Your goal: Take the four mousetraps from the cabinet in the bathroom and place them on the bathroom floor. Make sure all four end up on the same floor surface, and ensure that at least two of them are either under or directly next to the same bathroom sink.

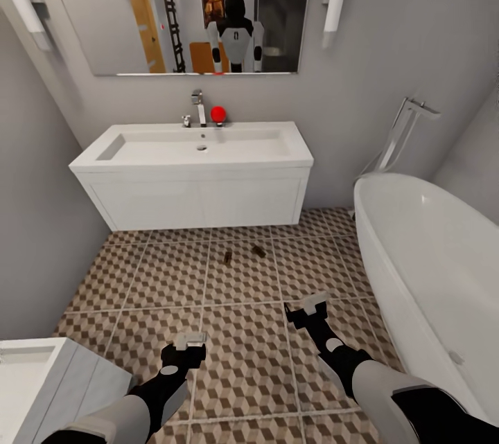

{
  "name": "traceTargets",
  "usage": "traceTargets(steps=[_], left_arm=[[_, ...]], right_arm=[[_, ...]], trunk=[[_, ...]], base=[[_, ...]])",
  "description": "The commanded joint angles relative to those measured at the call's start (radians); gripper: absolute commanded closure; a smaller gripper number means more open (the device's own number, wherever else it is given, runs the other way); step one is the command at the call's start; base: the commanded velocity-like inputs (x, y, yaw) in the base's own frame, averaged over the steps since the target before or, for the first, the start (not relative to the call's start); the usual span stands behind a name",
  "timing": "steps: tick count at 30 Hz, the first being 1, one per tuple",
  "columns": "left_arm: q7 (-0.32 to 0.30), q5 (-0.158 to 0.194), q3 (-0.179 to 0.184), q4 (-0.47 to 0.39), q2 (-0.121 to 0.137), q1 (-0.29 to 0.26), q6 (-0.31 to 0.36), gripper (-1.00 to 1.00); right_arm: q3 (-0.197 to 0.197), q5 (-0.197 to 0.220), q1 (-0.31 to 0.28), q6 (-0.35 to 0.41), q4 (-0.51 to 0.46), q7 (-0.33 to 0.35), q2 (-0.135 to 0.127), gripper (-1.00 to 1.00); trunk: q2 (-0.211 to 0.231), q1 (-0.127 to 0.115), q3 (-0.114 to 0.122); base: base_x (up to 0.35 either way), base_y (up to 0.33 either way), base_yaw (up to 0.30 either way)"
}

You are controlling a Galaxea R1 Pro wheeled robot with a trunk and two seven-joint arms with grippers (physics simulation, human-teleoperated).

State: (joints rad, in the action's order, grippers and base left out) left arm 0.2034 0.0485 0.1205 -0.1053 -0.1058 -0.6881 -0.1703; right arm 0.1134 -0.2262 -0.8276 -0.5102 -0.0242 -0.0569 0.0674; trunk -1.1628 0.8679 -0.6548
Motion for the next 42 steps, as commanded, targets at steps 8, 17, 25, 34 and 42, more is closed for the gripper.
traceTargets(steps=[8, 17, 25, 34, 42], left_arm=[[0.005, 0.006, 0.008, 0.002, 0.000, -0.001, -0.003, -1.00], [0.005, 0.006, 0.008, 0.003, 0.000, -0.001, -0.003, -1.00], [0.005, 0.007, 0.008, 0.003, 0.000, -0.001, -0.003, -1.00], [0.005, 0.007, 0.008, 0.003, 0.000, -0.001, -0.003, -1.00], [0.005, 0.007, 0.008, 0.003, 0.000, -0.001, -0.003, -1.00]], right_arm=[[0.008, -0.001, -0.001, -0.002, 0.001, -0.006, 0.000, -1.00], [0.008, -0.001, -0.001, -0.002, 0.001, -0.006, 0.000, -1.00], [0.008, -0.001, -0.001, -0.002, 0.001, -0.006, 0.000, -1.00], [0.008, -0.001, -0.001, -0.002, 0.001, -0.006, 0.000, -1.00], [0.008, -0.001, -0.001, -0.002, 0.001, -0.006, 0.000, -1.00]], trunk=[[0.056, -0.031, 0.037], [0.119, -0.065, 0.078], [0.175, -0.096, 0.115], [0.238, -0.130, 0.155], [0.294, -0.161, 0.191]], base=[[0.000, 0.000, 0.000], [0.000, 0.000, 0.000], [0.000, 0.000, 0.000], [0.000, 0.000, 0.000], [0.000, 0.000, 0.000]])
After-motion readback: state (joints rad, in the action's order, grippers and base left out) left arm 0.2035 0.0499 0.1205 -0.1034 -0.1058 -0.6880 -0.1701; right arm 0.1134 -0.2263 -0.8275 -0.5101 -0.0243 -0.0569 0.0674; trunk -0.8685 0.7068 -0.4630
